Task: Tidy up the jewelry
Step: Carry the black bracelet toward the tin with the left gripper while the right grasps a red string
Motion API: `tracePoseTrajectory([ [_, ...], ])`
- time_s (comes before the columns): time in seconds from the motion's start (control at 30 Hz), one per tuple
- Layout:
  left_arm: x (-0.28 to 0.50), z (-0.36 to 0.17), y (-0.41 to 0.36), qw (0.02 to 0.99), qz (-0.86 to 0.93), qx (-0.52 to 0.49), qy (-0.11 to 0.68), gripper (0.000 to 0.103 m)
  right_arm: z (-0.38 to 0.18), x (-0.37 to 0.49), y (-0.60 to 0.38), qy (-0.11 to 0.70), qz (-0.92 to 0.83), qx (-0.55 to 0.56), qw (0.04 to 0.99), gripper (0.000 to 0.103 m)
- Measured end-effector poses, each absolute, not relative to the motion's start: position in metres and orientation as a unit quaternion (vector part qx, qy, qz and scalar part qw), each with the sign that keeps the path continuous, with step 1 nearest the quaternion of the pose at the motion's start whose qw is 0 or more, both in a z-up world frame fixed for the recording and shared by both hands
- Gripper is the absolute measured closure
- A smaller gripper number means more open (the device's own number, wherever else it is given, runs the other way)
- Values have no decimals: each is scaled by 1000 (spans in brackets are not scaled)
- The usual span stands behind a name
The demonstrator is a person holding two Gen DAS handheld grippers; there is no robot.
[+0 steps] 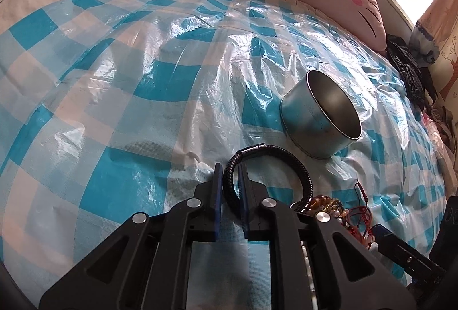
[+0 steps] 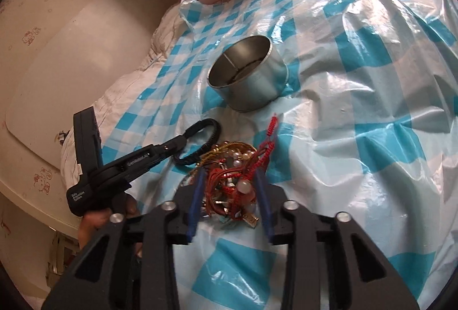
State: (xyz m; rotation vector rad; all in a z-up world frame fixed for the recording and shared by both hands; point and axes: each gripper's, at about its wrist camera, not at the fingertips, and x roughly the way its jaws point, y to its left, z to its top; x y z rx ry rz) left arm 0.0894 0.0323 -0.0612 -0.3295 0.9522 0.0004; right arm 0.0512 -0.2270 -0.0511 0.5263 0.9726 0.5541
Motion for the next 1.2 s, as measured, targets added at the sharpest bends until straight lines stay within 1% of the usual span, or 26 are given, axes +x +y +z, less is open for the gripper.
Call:
tracePoseTrajectory([
  [0.17,90,-61,31,876,1,-155,457,92,-51,55,-250,443,264,309,799,55],
  [0.23,90,-61,30,877,2,-152,457,91,-51,57,-250,446,261,309,798,55],
  [0.37,90,-61,27,878,4,-141,457,90,-54,61,-228,472,243,245,811,55],
  [0.47,90,-60,22,881,8,-127,455,89,-50,66,-211,470,222,183,834,55],
  [0.5,90,-60,21,882,9,-121,455,89,-49,68,-203,470,213,153,843,57],
  [0.57,91,-59,18,884,9,-110,455,89,-49,71,-190,476,205,107,848,76],
  [0.6,91,-59,16,884,8,-104,455,89,-52,72,-188,479,203,98,848,94],
  [0.63,90,-59,15,885,8,-97,454,89,-52,70,-187,479,202,96,849,98],
  [0.73,86,-52,12,894,2,-88,440,95,-48,62,-194,468,206,118,851,98],
  [0.83,82,-45,12,901,-7,-90,425,95,-39,52,-207,452,212,154,852,99],
  [1.0,72,-29,17,913,-54,-130,383,95,-27,41,-226,422,242,221,845,99],
  [1.1,65,-19,19,919,-78,-155,353,95,-17,37,-238,397,261,261,840,99],
  [1.2,63,-17,18,920,-85,-162,346,95,-3,36,-249,363,284,300,835,99],
])
